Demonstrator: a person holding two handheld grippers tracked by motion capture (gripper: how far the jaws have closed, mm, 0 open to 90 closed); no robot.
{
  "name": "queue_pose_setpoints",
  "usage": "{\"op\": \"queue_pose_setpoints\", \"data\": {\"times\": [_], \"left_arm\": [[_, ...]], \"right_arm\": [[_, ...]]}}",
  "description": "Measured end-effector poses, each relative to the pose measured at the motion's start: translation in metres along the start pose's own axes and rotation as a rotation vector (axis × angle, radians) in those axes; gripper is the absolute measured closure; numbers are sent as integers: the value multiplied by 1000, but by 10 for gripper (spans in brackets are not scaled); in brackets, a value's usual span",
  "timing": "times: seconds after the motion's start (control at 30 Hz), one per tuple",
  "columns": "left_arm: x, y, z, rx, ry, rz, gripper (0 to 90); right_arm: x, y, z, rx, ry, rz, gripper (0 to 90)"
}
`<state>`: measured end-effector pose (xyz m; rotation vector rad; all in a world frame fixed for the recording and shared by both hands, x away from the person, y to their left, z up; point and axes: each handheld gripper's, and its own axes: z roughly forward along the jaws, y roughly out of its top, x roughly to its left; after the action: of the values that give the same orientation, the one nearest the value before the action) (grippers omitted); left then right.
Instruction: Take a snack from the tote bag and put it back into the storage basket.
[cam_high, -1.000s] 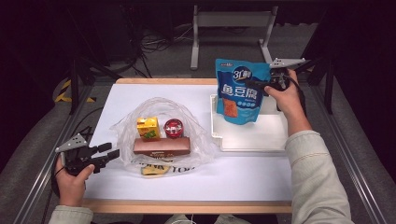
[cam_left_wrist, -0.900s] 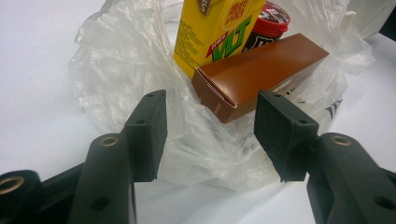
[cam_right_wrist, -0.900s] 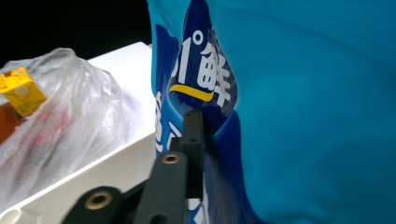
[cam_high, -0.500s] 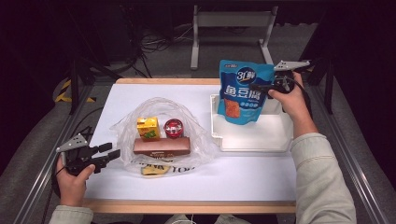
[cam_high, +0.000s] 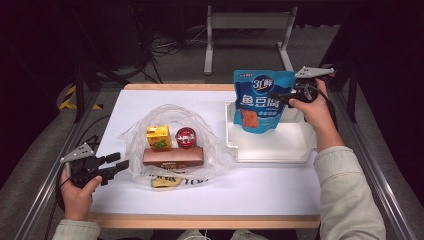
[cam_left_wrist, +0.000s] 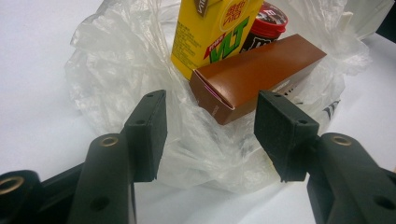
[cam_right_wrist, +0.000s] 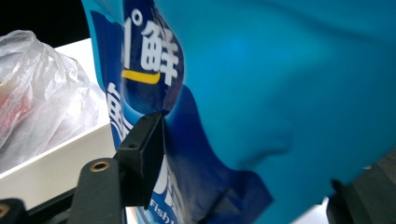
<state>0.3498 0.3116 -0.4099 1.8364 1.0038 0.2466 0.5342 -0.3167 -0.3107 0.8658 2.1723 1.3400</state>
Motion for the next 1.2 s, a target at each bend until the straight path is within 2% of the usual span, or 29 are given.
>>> {"op": "queue_pose_setpoints", "data": {"times": [0.23,0.4,0.5,0.73,0.8,0.87,0.97,1.07,1.2], "left_arm": [[-1,1,-1,-5,-2,0,449],[0,2,2,-3,-7,4,449],[-1,3,3,-2,-10,5,449],[-2,4,4,1,-14,6,448],[-2,4,5,-1,-15,11,448],[-2,4,4,-3,-18,15,448],[-2,5,3,-6,-17,14,448],[-3,5,2,-10,-19,12,447],[-4,5,2,-10,-20,10,446]], "right_arm": [[6,2,-8,-24,8,20,304],[13,1,-22,-23,-23,16,274],[16,-1,-33,-7,-66,12,274],[28,-2,-53,-22,-56,6,274],[32,-2,-58,-6,-75,-9,271],[35,-3,-62,0,-81,-1,271],[40,-3,-70,-2,-65,21,271],[46,-2,-77,15,-69,25,270],[55,1,-85,1,-39,25,279]]}}
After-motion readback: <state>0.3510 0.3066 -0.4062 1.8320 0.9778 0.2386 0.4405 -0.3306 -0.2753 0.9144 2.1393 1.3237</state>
